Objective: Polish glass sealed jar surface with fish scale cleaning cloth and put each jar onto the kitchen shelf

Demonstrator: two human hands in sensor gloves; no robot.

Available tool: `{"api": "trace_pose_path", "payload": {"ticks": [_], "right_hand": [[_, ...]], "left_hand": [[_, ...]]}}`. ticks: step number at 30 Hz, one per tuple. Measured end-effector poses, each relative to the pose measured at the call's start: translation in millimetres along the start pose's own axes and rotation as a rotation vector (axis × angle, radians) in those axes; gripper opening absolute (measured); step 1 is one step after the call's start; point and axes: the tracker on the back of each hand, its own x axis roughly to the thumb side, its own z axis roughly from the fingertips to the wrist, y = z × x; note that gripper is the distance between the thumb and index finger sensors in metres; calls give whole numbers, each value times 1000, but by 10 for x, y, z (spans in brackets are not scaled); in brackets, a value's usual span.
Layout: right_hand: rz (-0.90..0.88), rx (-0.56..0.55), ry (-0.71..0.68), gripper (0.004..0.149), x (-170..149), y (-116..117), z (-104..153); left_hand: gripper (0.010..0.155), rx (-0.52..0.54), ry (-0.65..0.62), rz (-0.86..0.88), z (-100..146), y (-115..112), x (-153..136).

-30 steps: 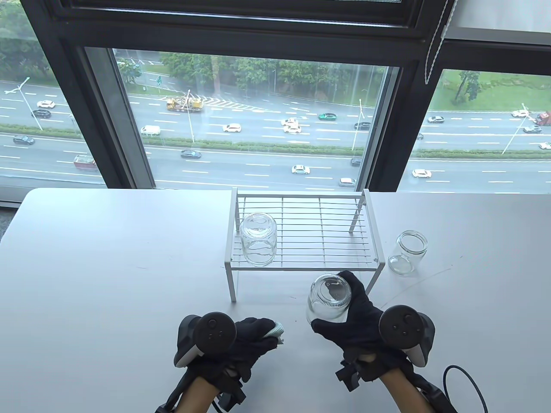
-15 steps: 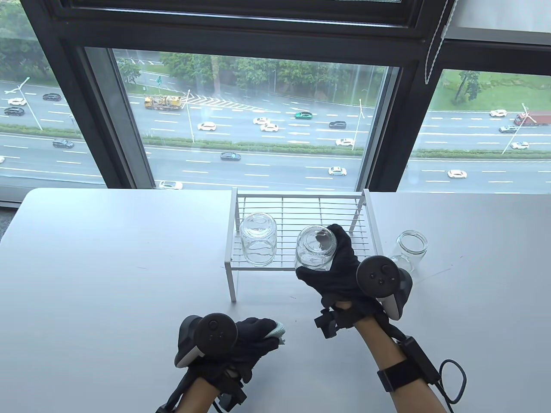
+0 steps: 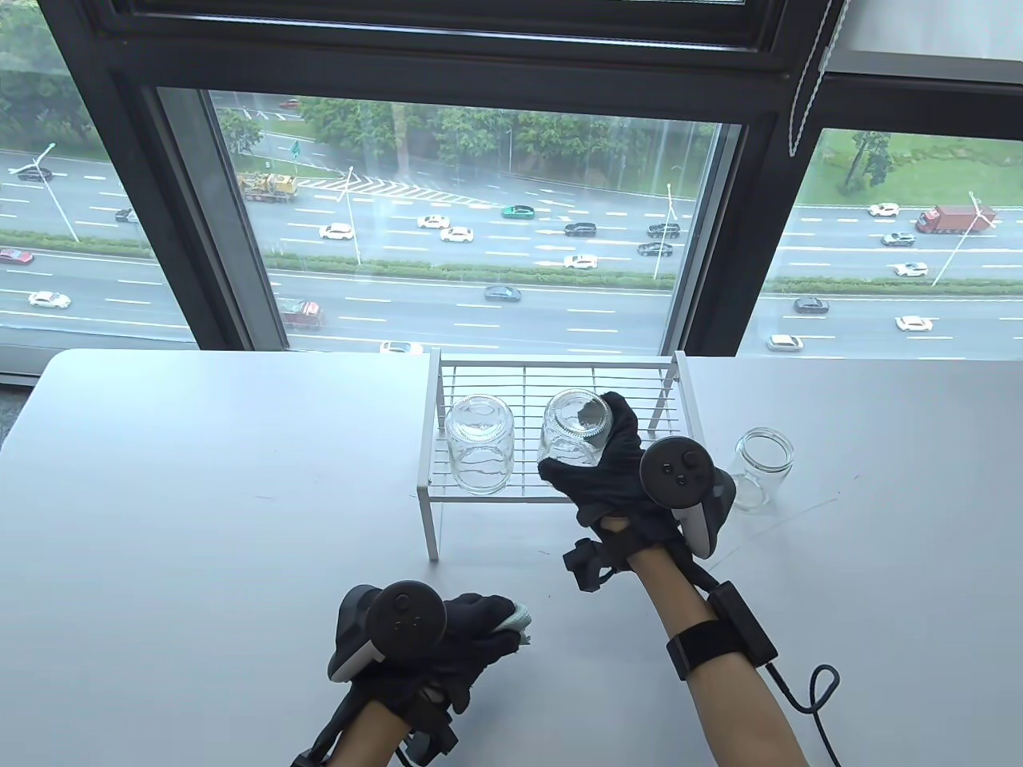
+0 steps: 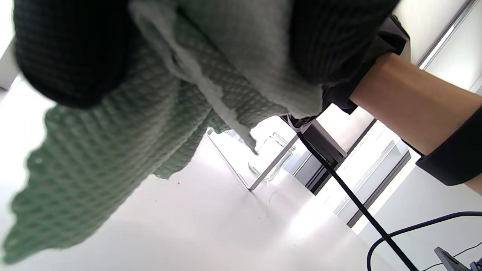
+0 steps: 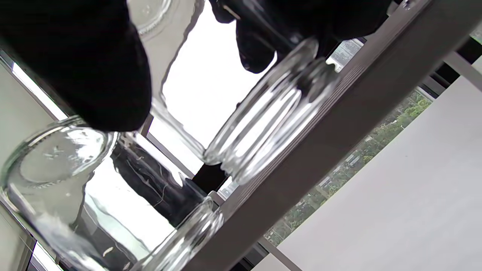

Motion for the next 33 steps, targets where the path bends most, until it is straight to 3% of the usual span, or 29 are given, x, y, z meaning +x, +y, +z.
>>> {"api": "trace_pose_path", "payload": {"ticks": [13, 24, 28, 29, 33], "right_hand": [[31, 35, -28, 109, -29, 75, 21], [37, 34, -61, 109, -43, 9, 114], [91, 24, -99, 99, -4, -293, 208], [118, -14, -112, 92, -9, -433, 223], [198, -157, -68, 92, -142, -1011, 218]], "left_hand": [[53, -12, -2, -3, -21, -22, 2], [53, -22, 0, 2, -36, -56, -6], [54, -24, -6, 4, -40, -58, 2], [54, -23, -8, 3, -39, -57, 6], [53, -1, -16, 12, -13, -26, 22]]}}
